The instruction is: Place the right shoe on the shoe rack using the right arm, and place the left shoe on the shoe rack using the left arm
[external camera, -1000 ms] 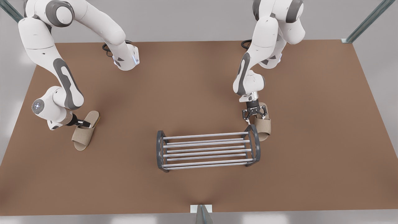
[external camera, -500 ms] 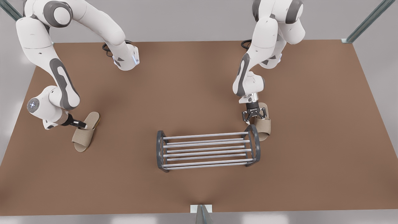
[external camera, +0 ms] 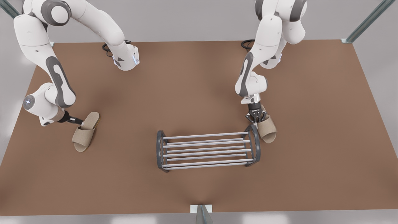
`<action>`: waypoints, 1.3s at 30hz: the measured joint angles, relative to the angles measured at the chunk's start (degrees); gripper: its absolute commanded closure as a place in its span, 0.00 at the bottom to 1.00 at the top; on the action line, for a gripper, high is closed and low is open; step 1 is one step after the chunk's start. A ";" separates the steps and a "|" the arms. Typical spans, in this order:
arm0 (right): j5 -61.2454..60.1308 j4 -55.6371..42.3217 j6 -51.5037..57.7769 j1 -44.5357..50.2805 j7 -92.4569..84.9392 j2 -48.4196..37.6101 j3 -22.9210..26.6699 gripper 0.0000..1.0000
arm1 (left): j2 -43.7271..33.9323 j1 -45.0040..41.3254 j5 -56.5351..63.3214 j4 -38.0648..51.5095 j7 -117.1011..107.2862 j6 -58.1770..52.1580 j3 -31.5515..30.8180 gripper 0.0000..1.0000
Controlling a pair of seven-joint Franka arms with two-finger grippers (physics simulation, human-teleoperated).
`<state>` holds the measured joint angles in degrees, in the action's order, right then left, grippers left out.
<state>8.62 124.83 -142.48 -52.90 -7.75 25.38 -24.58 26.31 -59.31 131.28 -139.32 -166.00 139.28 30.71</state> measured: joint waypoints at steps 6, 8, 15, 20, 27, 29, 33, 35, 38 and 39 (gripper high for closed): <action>-0.06 0.87 0.60 -3.07 -0.63 -0.50 -2.64 0.00 | -8.63 0.02 0.23 -0.27 0.00 1.75 3.53 0.79; -0.13 1.00 0.77 -3.25 -0.72 -0.47 -3.27 0.00 | -13.56 0.00 2.37 -2.38 0.00 2.53 9.40 0.79; -0.29 -2.54 0.96 -2.59 -1.00 0.45 -3.44 0.00 | -38.29 0.38 11.76 -2.85 0.00 6.32 24.29 0.79; -0.28 -2.89 0.75 -2.51 -1.17 1.73 -3.36 0.00 | -35.61 -24.04 -7.75 14.02 0.02 8.25 24.79 0.79; -0.28 -3.99 -0.02 -1.72 -1.34 3.78 -3.35 0.21 | -7.45 -15.41 -31.60 29.89 0.05 13.63 12.85 0.79; -0.36 -4.06 -0.08 -1.70 -1.47 3.83 -3.36 0.45 | -2.94 -9.11 -33.79 32.55 0.01 14.61 7.86 0.79; -0.41 -4.12 -0.05 -1.75 -1.77 3.84 -3.35 0.58 | 3.89 -1.33 -35.79 38.56 0.00 15.71 0.82 0.79; -0.37 -4.13 -0.03 -1.74 -1.84 3.84 -3.35 0.65 | 6.89 -0.15 -36.22 40.46 0.00 16.01 -0.41 0.79; -0.46 -4.13 0.00 -1.78 -2.24 3.80 -3.36 0.79 | 9.72 1.94 -36.48 41.77 0.00 16.30 -1.75 0.79; -0.47 -4.13 0.03 -1.81 -2.45 3.78 -3.37 0.79 | 9.96 2.23 -36.52 41.91 0.00 16.36 -1.91 0.79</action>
<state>8.15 120.70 -142.45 -54.71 -10.20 29.16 -27.95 36.27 -57.08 94.77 -97.42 -166.00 155.64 28.80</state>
